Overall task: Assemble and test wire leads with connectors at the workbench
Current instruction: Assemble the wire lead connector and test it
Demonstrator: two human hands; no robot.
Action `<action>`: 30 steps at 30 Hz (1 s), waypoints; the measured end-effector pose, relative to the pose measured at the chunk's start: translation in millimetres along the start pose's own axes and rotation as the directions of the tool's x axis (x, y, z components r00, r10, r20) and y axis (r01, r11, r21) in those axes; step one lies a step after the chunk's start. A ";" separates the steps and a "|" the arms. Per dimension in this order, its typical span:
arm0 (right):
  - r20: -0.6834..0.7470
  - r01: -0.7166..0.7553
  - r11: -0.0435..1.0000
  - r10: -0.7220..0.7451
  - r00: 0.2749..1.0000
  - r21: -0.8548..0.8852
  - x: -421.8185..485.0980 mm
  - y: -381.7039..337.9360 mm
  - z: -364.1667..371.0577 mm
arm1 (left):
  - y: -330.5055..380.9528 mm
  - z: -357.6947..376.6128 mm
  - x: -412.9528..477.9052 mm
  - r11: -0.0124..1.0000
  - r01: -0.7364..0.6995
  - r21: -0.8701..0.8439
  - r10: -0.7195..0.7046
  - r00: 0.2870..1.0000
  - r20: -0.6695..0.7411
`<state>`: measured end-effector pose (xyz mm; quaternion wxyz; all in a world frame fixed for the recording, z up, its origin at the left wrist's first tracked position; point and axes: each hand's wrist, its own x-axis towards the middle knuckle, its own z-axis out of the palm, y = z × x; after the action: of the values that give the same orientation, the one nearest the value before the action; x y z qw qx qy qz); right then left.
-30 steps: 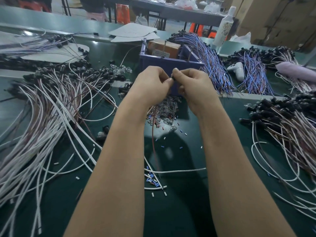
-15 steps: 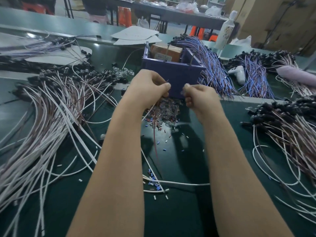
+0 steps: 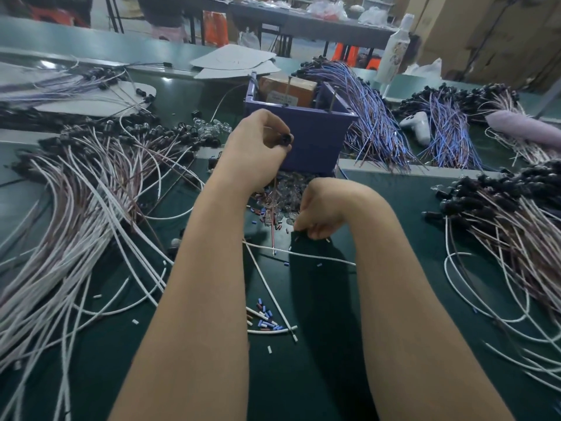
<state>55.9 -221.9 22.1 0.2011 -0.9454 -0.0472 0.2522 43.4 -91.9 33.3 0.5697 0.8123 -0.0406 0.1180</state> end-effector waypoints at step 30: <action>-0.733 0.444 0.896 -0.316 0.602 -0.022 -26.4 -6.7 -33.1 | 1.2 5.6 1.0 0.969 -0.107 0.222 0.099 0.994 0.049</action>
<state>49.5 -232.6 63.1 0.3287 -0.9149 -0.1444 -0.1846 45.0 -97.5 32.9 0.4668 0.8702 -0.0798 0.1361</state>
